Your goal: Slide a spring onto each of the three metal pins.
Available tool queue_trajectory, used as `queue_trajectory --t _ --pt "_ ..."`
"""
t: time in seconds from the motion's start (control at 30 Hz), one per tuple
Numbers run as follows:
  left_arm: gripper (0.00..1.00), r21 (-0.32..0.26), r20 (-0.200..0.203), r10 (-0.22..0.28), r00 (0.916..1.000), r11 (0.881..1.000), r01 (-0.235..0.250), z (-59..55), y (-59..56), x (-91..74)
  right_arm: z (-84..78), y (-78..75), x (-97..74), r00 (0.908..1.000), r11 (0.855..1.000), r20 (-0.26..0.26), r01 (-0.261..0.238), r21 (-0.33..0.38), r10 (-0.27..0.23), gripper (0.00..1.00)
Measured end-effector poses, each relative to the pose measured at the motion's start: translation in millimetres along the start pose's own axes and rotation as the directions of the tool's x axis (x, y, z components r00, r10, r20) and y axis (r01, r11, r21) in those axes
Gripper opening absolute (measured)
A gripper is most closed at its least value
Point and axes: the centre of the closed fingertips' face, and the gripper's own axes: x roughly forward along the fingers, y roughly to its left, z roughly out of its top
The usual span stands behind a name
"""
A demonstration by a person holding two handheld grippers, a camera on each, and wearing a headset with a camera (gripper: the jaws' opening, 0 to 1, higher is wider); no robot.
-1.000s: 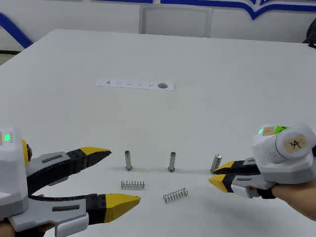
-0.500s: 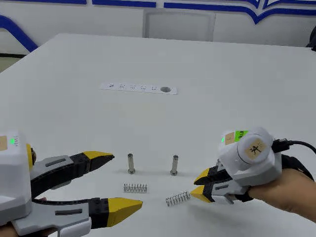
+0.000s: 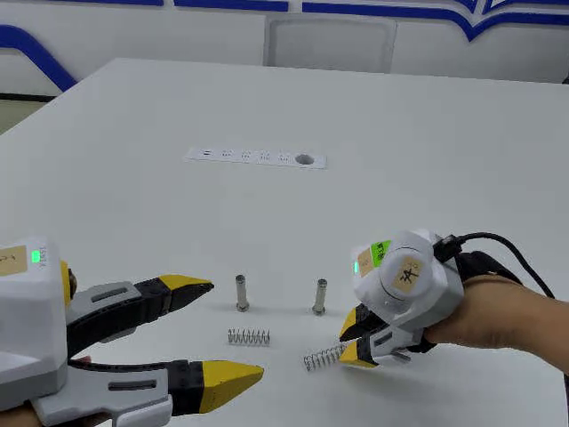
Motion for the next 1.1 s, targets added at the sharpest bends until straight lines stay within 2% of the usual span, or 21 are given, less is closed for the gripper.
queue_trajectory --t 0.23,0.53,0.77,0.93,1.1 --pt "0.63 -0.002 -0.002 -0.005 1.0000 1.000 0.005 -1.1 -0.4 1.1 -1.2 0.9 6.8 0.9972 0.997 -0.060 -0.048 -0.063 0.045 0.13" --pt "0.63 0.001 -0.011 -0.016 0.9998 1.000 0.016 -3.6 -1.5 3.0 -6.2 4.1 8.3 0.9909 0.992 -0.113 -0.084 -0.093 0.073 0.12" --pt "0.62 0.011 -0.029 -0.036 0.9990 0.999 0.036 -7.1 -3.5 8.8 -1.1 4.8 1.7 0.9942 0.996 -0.088 -0.068 -0.066 0.062 0.11" --pt "0.61 0.032 -0.066 -0.063 0.9958 0.997 0.065 -13.6 -6.5 17.6 9.4 7.6 -11.4 0.9973 0.997 -0.043 -0.061 -0.040 0.059 0.11" --pt "0.59 0.048 -0.104 -0.097 0.9898 0.994 0.102 -22.2 -9.8 29.0 20.6 14.6 -26.2 0.9984 0.997 -0.021 -0.053 -0.055 0.052 0.11"
